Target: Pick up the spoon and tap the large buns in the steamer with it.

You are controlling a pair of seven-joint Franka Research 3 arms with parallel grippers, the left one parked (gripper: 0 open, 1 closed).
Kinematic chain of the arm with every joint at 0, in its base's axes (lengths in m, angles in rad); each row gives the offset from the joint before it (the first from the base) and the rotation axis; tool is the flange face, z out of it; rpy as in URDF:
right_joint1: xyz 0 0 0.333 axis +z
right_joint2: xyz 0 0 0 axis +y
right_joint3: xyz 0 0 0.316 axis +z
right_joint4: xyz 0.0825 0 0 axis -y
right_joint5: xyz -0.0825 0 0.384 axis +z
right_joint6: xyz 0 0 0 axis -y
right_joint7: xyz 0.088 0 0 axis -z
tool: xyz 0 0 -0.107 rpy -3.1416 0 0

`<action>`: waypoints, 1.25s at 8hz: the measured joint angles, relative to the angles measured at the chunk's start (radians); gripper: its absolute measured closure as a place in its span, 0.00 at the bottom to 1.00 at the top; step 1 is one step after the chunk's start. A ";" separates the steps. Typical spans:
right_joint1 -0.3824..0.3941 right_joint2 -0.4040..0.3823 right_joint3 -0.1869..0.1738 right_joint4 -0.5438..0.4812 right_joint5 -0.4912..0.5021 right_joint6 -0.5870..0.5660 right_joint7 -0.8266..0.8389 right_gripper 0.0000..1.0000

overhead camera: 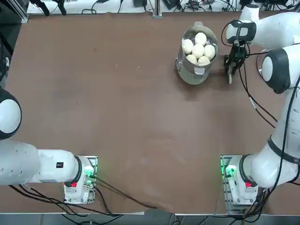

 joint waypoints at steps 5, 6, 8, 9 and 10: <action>0.011 -0.109 -0.002 0.192 0.001 -0.235 0.000 0.00; 0.010 -0.167 -0.005 0.240 0.001 -0.274 0.000 0.00; 0.008 -0.282 -0.007 0.297 0.001 -0.290 0.001 0.00; 0.008 -0.321 -0.007 0.328 0.001 -0.293 0.014 0.00; 0.008 -0.349 -0.007 0.365 0.000 -0.309 0.031 0.00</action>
